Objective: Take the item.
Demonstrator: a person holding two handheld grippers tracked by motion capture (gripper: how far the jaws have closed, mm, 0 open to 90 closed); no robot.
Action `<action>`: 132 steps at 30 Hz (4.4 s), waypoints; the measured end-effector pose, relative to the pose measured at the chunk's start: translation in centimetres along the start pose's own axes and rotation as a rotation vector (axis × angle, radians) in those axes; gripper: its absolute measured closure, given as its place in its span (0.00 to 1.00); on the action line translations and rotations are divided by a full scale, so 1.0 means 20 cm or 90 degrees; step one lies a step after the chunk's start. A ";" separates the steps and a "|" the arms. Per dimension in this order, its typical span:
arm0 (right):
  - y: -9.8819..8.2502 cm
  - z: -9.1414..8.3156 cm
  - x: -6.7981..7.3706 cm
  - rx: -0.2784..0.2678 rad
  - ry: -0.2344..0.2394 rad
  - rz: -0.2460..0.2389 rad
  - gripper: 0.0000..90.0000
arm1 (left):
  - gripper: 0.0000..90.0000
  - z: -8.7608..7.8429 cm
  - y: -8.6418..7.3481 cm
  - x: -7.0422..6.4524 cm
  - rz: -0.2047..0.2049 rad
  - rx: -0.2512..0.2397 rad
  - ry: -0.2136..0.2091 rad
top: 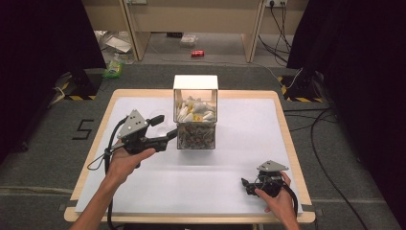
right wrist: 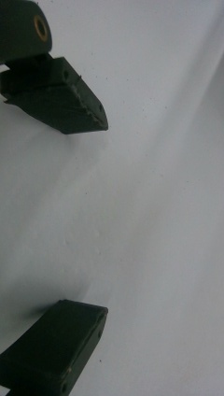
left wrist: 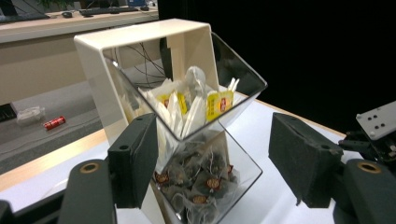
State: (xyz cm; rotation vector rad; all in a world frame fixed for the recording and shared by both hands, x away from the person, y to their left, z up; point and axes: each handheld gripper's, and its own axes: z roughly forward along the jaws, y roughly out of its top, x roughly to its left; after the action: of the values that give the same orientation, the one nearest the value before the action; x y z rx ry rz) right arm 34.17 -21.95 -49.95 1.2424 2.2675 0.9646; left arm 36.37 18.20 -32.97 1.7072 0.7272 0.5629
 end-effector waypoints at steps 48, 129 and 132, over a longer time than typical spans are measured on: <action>0.00 0.00 0.00 0.003 0.005 -0.004 0.10 | 0.79 0.47 0.11 0.01 -0.004 0.069 0.052; 0.00 0.00 0.00 0.004 0.005 -0.006 0.09 | 0.95 0.06 -0.05 0.55 -0.066 0.052 0.164; 0.00 0.00 0.00 0.004 0.005 -0.006 0.09 | 0.95 0.09 -0.07 0.55 -0.064 0.059 0.171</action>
State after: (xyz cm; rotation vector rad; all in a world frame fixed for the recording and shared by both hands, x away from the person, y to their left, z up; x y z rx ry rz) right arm 34.21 -21.91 -49.97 1.2321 2.2824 0.9607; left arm 45.01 25.26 -34.84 1.6863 1.0385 0.7067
